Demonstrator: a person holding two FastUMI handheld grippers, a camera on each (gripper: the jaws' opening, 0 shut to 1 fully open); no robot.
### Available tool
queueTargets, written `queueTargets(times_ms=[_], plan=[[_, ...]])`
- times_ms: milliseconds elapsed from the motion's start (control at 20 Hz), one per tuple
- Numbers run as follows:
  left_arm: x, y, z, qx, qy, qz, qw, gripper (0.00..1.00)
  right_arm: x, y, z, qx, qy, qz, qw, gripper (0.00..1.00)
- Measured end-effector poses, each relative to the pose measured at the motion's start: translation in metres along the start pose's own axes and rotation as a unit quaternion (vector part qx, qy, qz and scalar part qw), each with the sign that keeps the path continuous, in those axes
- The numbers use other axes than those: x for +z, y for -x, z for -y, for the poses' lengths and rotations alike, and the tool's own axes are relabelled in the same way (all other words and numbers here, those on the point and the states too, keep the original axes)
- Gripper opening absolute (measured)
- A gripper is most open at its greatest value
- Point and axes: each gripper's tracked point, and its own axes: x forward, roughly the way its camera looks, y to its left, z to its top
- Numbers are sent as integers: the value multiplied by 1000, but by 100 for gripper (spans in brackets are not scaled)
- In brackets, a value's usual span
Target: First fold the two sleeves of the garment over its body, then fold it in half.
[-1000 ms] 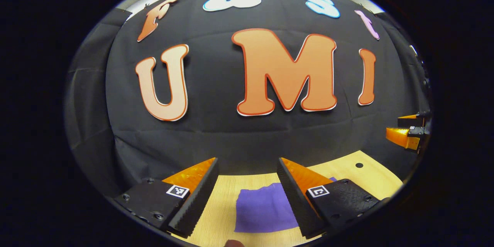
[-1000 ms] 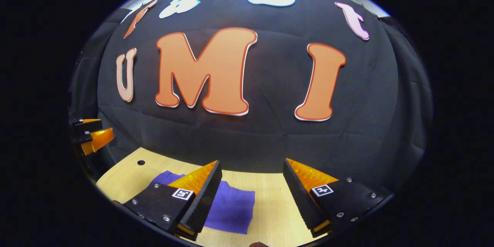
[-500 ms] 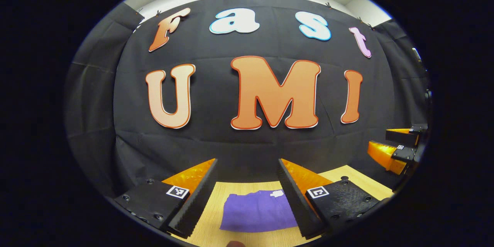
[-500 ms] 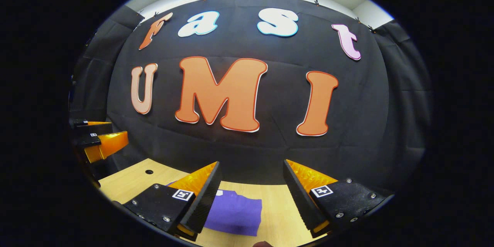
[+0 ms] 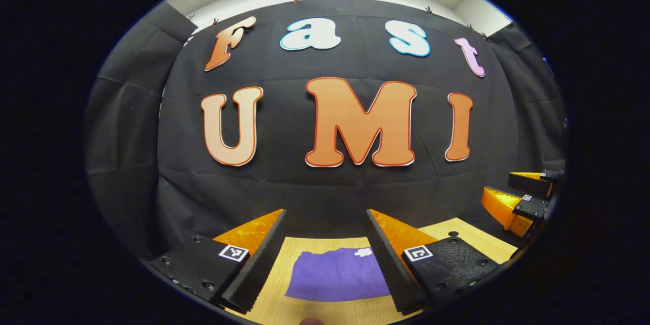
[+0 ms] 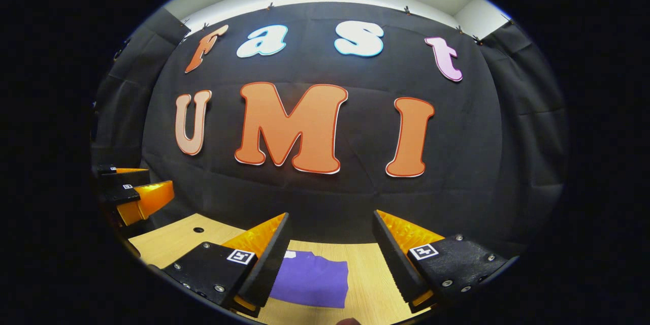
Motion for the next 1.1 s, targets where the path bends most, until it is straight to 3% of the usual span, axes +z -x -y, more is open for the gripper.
queueTargets(times_ms=[1100], plan=[[-19,3,10,1,-1,-11,1000,95,-19,3,-4,16,12,-10,1000,95]])
